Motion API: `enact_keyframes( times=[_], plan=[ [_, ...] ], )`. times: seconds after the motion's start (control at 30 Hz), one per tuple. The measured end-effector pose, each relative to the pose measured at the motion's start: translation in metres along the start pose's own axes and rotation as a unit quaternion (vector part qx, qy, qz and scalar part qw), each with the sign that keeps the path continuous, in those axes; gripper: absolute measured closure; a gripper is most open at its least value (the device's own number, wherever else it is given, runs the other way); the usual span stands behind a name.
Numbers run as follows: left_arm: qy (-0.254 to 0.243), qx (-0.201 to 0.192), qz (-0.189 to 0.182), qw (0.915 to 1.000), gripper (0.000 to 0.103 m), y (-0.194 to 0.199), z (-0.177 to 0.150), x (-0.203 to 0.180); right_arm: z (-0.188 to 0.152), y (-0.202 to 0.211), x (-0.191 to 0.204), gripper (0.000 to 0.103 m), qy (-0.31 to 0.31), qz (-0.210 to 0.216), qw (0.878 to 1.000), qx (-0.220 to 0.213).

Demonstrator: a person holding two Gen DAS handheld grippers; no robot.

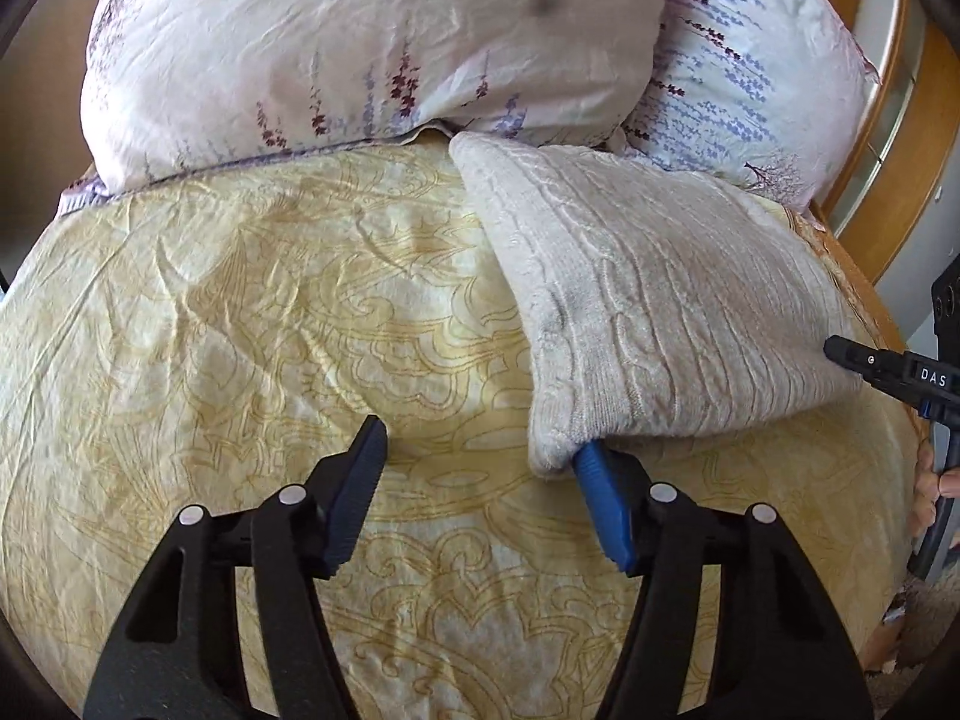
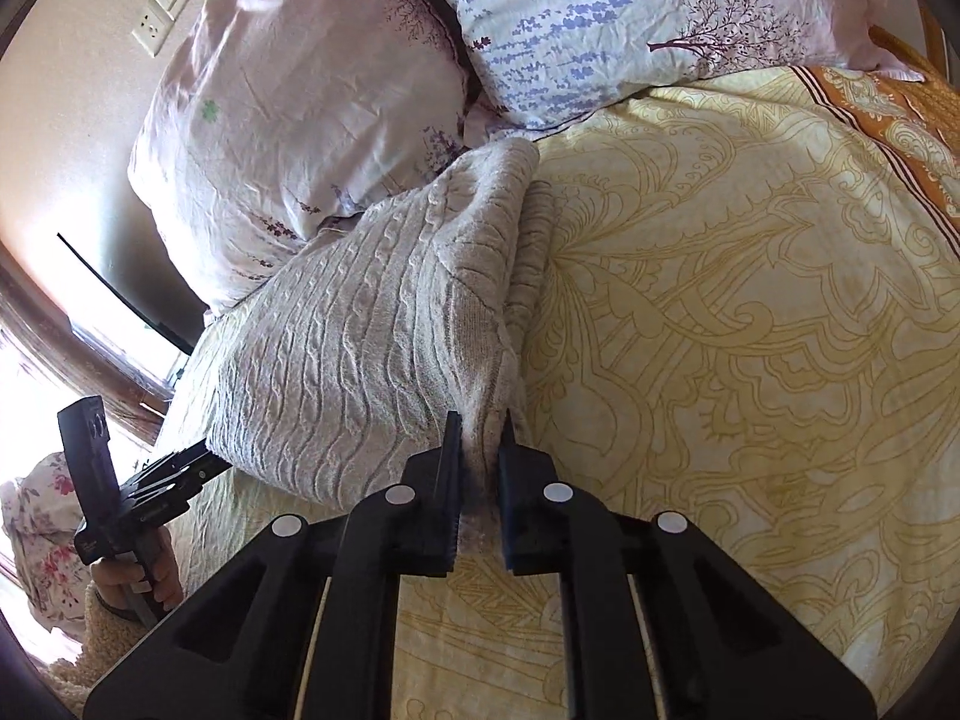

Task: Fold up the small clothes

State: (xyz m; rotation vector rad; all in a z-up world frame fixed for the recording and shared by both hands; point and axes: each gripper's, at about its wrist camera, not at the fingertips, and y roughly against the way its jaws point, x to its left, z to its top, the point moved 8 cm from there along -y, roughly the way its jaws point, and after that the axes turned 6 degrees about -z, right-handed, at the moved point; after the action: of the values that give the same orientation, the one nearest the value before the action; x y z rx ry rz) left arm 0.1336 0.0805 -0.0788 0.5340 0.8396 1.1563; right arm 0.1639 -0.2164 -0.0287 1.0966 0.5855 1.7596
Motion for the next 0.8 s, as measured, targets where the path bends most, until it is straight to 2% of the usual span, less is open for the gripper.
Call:
enact_keyframes(
  times=[0.1, 0.17, 0.23, 0.27, 0.3, 0.33, 0.4, 0.5, 0.6, 0.7, 0.8],
  plan=[
    [-0.038, 0.001, 0.025, 0.999, 0.044, 0.005, -0.002, -0.012, -0.001, 0.0, 0.002, 0.092, 0.012, -0.014, 1.0, -0.006],
    [-0.081, -0.023, 0.034, 0.9959, 0.044, 0.02, 0.003, -0.031, -0.001, 0.003, 0.005, 0.092, 0.03, -0.027, 0.999, -0.016],
    [-0.117, -0.069, 0.027, 0.9903, 0.035, 0.044, 0.013, -0.056, 0.002, 0.013, 0.009, 0.087, 0.035, -0.035, 0.998, -0.036],
    [-0.126, -0.094, 0.025, 0.9873, 0.021, 0.055, 0.02, -0.067, 0.006, 0.022, 0.012, 0.085, 0.04, -0.043, 0.997, -0.059],
    [-0.127, -0.114, 0.024, 0.9849, 0.017, 0.062, 0.027, -0.076, 0.01, 0.033, 0.018, 0.085, 0.053, -0.046, 0.994, -0.087],
    [-0.125, -0.124, 0.016, 0.9842, 0.017, 0.064, 0.034, -0.085, 0.013, 0.042, 0.026, 0.085, 0.069, -0.047, 0.99, -0.112],
    [-0.109, -0.111, -0.007, 0.9877, 0.017, 0.053, 0.044, -0.098, 0.015, 0.051, 0.043, 0.085, 0.099, -0.039, 0.986, -0.132],
    [-0.068, -0.075, -0.024, 0.9946, 0.019, 0.022, 0.054, -0.109, 0.01, 0.038, 0.058, 0.085, 0.129, -0.049, 0.985, -0.107],
    [-0.041, -0.038, -0.018, 0.9983, 0.023, -0.002, 0.05, -0.111, 0.004, 0.023, 0.055, 0.085, 0.13, -0.068, 0.986, -0.084],
    [-0.058, -0.034, 0.009, 0.9977, 0.021, -0.009, 0.047, -0.115, -0.002, 0.013, 0.049, 0.084, 0.135, -0.087, 0.985, -0.062],
    [-0.071, -0.023, 0.02, 0.997, 0.018, -0.016, 0.044, -0.118, -0.011, 0.003, 0.045, 0.083, 0.141, -0.11, 0.983, -0.036]
  ],
)
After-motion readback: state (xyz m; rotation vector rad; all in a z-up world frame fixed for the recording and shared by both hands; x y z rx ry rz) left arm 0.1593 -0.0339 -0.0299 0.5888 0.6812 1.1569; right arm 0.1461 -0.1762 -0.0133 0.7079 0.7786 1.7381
